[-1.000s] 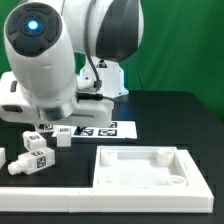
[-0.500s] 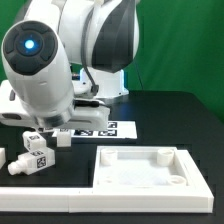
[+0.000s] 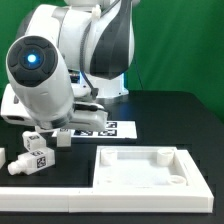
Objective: Assemble one leg
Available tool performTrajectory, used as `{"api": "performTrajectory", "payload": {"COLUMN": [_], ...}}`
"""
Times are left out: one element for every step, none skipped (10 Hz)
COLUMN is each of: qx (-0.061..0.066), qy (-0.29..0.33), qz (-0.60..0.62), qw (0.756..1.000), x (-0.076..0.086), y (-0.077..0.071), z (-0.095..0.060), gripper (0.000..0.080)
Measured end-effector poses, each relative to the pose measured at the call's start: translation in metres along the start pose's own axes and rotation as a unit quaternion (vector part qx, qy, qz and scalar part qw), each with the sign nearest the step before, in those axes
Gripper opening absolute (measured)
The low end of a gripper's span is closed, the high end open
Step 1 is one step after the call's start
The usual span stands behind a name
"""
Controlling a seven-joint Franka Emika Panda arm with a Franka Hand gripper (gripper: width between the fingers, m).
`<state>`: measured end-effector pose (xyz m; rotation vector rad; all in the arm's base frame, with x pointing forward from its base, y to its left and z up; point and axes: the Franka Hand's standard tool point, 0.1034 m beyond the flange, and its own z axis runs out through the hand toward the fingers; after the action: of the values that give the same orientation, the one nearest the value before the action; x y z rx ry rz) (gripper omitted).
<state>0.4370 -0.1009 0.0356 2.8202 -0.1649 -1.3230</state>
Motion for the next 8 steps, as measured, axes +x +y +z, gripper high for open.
{"api": "performTrajectory", "payload": {"qx": [-0.002, -0.005, -0.007, -0.008, -0.008, -0.009, -0.009, -0.009], "qy": [-0.01, -0.016, -0.023, -0.022, -0.026, -0.028, -0.028, -0.028], "qz": [0.012, 0.014, 0.013, 0.013, 0.013, 0.012, 0.012, 0.012], "qw": [1.0, 1.0, 1.0, 1.0, 1.0, 0.999, 0.999, 0.999], "x": [0.002, 0.002, 0.002, 0.003, 0.003, 0.003, 0.003, 0.003], "y": [-0.002, -0.006, -0.007, -0.007, -0.007, -0.008, -0.008, -0.008], "z": [0.009, 0.018, 0.026, 0.031, 0.035, 0.037, 0.037, 0.037], "gripper": [0.0649, 0.0649, 0.0649, 0.0649, 0.0649, 0.0649, 0.0649, 0.0559]}}
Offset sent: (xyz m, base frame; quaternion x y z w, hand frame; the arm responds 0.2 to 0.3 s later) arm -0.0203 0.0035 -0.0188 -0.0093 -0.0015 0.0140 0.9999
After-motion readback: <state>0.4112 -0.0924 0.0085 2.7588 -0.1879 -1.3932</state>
